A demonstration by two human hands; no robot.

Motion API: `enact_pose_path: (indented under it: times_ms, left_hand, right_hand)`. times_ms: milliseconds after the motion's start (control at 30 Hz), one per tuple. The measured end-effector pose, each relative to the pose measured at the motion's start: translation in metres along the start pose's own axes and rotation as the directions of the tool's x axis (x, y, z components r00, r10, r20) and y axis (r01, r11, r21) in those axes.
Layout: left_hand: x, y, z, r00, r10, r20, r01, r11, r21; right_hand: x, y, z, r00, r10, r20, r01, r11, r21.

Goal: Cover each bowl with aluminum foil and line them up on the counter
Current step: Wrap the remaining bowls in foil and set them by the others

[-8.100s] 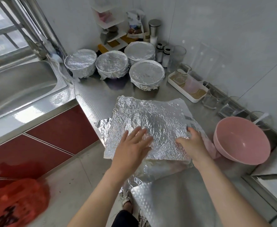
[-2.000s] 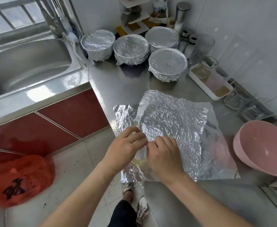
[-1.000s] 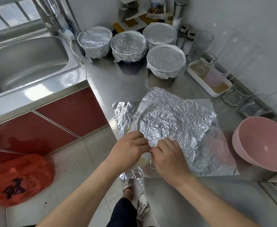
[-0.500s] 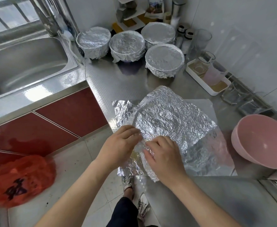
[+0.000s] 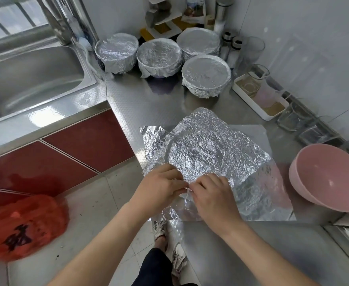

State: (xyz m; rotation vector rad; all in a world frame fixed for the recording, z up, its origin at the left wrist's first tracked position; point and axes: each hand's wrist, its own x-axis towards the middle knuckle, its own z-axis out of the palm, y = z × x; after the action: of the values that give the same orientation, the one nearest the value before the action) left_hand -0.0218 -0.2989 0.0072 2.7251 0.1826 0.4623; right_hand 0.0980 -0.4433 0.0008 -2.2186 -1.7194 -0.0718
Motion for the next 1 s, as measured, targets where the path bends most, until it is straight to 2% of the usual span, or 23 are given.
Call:
enact_pose_path:
  times_ms: [233, 400, 533, 767, 900, 1000]
  left_hand:
    - [0.002, -0.004, 0.009, 0.986, 0.114, -0.124, -0.101, 0.989, 0.107]
    - [0.004, -0.009, 0.002, 0.969, 0.139, -0.204, -0.113, 0.984, 0.135]
    - [-0.009, -0.015, -0.001, 0.976, 0.104, -0.194, -0.08, 0.989, 0.126]
    - [-0.02, -0.022, 0.0, 0.993, -0.022, -0.119, 0.034, 0.995, 0.094]
    - [-0.012, -0.004, -0.009, 0.982, -0.148, -0.119, 0.142, 0.988, -0.053]
    - [-0.006, 0.004, -0.007, 0.99, -0.128, -0.059, 0.12, 0.986, -0.112]
  right_hand:
    - [0.008, -0.002, 0.007, 0.997, -0.025, -0.075, 0.025, 1.0, -0.006]
    - [0.015, -0.014, 0.001, 0.991, 0.049, -0.127, -0.045, 0.998, 0.034]
    - [0.016, -0.031, 0.006, 0.981, 0.118, -0.156, -0.113, 0.993, 0.043]
    - [0.016, -0.035, 0.005, 0.981, 0.192, -0.031, -0.187, 0.973, 0.132]
    - [0.011, -0.017, -0.009, 0.964, 0.261, 0.048, -0.261, 0.895, 0.361]
    - [0.01, -0.003, -0.014, 0.969, 0.23, 0.091, -0.248, 0.892, 0.378]
